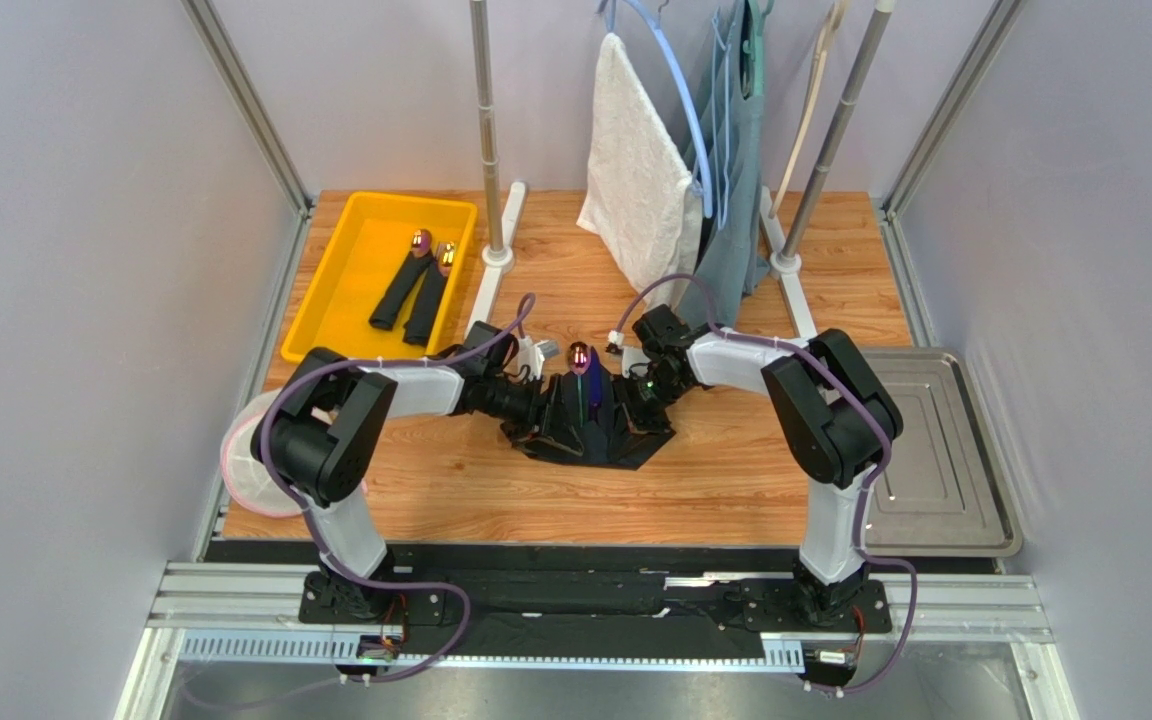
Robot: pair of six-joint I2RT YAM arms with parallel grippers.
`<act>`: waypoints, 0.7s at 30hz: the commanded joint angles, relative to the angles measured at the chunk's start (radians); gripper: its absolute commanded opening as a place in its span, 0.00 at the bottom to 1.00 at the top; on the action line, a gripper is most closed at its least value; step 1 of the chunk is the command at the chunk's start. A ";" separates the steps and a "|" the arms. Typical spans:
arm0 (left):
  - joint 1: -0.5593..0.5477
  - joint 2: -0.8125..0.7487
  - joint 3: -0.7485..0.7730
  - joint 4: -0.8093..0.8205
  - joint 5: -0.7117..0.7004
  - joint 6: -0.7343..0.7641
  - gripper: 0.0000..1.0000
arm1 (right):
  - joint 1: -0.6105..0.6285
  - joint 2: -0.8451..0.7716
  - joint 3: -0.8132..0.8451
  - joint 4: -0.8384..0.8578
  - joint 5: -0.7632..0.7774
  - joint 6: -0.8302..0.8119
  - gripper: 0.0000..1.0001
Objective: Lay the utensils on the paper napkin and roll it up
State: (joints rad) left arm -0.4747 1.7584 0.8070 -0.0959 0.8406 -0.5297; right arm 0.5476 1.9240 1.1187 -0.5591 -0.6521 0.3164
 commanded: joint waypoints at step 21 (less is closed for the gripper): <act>0.024 0.033 0.017 -0.031 -0.032 0.022 0.63 | 0.064 -0.025 0.009 0.053 -0.101 0.026 0.00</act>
State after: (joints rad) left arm -0.4591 1.7756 0.8120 -0.1055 0.8486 -0.5289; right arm 0.6109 1.8629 1.1023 -0.5255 -0.7418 0.3405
